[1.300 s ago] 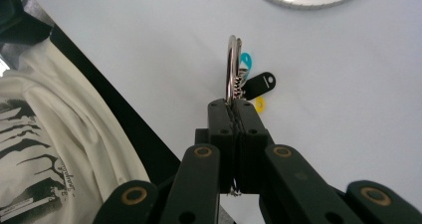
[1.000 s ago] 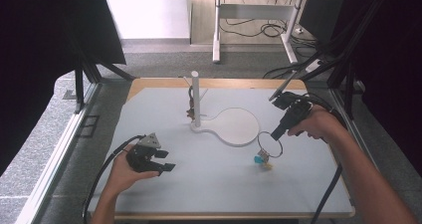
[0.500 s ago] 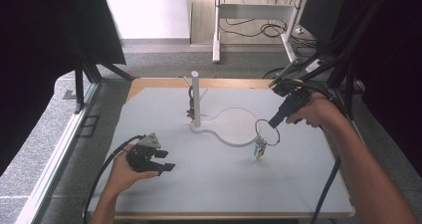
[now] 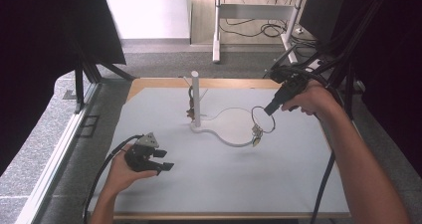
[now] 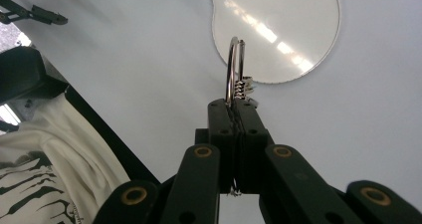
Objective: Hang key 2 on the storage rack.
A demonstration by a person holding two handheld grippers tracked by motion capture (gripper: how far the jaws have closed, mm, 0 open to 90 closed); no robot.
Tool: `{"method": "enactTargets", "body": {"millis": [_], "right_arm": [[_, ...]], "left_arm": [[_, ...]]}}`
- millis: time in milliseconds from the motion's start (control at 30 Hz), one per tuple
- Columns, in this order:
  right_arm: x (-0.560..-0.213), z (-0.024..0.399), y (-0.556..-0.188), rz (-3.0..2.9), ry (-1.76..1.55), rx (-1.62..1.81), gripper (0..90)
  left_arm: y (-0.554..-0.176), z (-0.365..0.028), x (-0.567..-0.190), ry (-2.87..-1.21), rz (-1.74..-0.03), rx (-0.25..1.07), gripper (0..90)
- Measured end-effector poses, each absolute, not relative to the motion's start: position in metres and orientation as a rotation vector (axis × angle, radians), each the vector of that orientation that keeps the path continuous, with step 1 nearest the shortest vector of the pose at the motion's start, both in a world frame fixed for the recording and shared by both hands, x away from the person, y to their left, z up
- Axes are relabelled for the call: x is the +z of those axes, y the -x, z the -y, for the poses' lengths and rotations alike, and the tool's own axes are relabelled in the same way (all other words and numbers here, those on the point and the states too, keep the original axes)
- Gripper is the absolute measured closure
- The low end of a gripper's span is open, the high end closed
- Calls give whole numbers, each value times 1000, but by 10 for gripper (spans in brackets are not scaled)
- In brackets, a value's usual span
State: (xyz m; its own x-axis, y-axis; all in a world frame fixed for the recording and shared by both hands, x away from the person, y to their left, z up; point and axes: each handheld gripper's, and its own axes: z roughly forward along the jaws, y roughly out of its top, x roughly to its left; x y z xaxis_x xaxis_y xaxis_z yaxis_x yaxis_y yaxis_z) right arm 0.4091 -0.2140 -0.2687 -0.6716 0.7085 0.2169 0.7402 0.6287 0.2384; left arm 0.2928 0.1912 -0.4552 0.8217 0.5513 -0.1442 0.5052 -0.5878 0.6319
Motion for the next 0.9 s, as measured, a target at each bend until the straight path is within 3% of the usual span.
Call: {"method": "enactTargets", "body": {"millis": [900], "right_arm": [[-271,188,-434,2743,1229,-448,881]], "left_arm": [[-293,-192,-455,-2313,-773,78,436]]}}
